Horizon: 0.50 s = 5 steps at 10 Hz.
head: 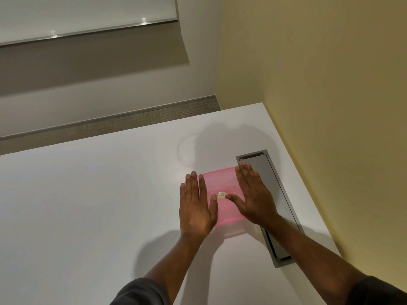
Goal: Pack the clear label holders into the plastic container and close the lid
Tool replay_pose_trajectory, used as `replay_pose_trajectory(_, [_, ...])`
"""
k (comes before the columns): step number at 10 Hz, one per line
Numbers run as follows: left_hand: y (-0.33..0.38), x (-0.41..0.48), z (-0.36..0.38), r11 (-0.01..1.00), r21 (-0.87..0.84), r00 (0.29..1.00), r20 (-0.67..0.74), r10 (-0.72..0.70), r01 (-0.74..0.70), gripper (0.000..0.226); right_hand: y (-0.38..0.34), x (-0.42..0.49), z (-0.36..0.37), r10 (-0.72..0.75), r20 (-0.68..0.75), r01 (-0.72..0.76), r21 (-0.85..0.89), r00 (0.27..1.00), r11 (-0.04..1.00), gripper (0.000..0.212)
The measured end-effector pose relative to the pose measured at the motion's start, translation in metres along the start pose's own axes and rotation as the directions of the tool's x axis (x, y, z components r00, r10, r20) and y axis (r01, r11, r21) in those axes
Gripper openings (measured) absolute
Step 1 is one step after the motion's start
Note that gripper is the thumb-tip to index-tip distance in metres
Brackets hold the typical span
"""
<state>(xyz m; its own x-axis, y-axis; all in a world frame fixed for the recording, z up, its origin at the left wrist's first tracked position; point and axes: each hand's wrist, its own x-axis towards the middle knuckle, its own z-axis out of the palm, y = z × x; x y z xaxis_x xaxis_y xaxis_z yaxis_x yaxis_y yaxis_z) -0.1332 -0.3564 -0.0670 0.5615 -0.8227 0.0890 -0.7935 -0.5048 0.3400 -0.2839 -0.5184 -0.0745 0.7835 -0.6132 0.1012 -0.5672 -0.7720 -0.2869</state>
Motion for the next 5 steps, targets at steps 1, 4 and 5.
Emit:
replay_pose_trajectory(1, [-0.003, -0.002, -0.002, 1.0, 0.009, 1.0, 0.018, 0.018, -0.018, 0.075, -0.002, 0.0, -0.005, 0.009, 0.043, -0.008, -0.027, 0.999, 1.0, 0.1])
replay_pose_trajectory(4, [-0.007, -0.002, -0.021, 0.998, 0.055, 0.99, 0.141, -0.017, 0.009, 0.077, -0.015, 0.004, -0.031, 0.024, 0.22, 0.004, -0.126, 0.975, 0.992, 0.106])
replay_pose_trajectory(5, [-0.021, -0.014, -0.048, 0.998, 0.055, 0.999, 0.034, -0.039, 0.037, 0.07, -0.032, 0.008, -0.051, -0.008, 0.136, 0.026, -0.135, 0.991, 0.991, 0.111])
